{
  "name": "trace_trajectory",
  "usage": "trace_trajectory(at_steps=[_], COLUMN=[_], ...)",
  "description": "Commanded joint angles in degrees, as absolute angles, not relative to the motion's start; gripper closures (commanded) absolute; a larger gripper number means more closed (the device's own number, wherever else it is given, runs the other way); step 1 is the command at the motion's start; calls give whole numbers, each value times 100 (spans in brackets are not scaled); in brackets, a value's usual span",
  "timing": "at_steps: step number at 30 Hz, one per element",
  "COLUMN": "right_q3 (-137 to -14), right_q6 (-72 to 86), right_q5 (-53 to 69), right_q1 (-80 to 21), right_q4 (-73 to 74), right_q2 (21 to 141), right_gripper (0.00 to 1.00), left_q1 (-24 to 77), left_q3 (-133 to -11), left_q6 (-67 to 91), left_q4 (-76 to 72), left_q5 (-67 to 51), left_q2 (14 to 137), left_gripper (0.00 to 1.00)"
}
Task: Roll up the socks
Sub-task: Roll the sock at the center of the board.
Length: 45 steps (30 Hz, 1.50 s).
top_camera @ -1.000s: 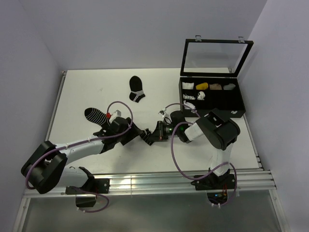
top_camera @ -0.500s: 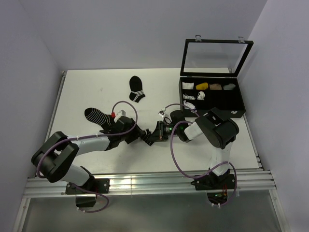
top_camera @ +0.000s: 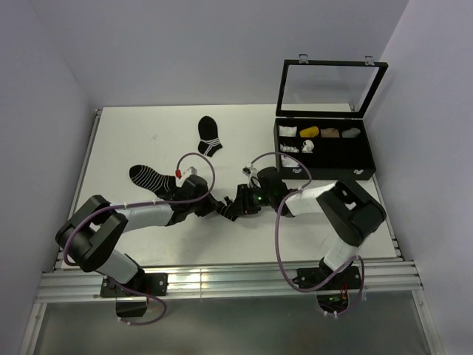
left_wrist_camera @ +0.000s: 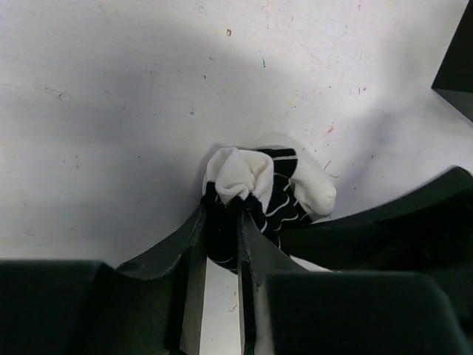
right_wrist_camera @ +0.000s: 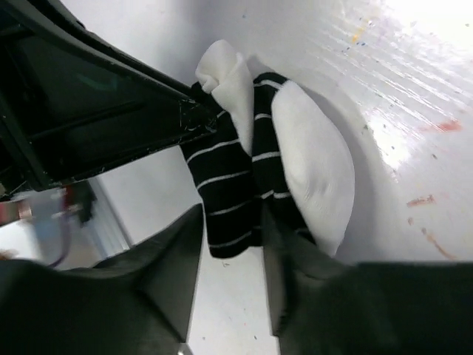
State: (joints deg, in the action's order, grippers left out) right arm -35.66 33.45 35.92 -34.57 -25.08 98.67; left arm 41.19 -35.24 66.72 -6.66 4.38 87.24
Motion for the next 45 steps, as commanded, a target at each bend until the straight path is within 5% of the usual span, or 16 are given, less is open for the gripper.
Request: trace_trajectory(at_steps=[1, 7, 14, 39, 45], right_q3=[-3656, -3578, -3656, -4614, -4474], right_q6=[2453, 1767, 1109, 914, 1081], right_q5=[2042, 12, -948, -1828, -1714], right_q1=[-3813, -4902, -5642, -6442, -6399], right_q4=[-1486, -1274, -1406, -598, -615], right_q2=[9221, 8342, 8103, 9905, 9739], right_gripper=[52, 47, 50, 53, 100], left_q1=[4140, 4148, 4148, 4157, 4157], left_q3=[-3753, -4034, -4192, -4219, -4113], left_q6=[6425, 6232, 6152, 6196, 6293], left_q4=[-18, 685, 888, 923, 914], left_q5=[624, 712, 598, 457, 536], left_q2=[8737, 8666, 8710, 8675, 8490], left_gripper=[99, 99, 99, 99, 89])
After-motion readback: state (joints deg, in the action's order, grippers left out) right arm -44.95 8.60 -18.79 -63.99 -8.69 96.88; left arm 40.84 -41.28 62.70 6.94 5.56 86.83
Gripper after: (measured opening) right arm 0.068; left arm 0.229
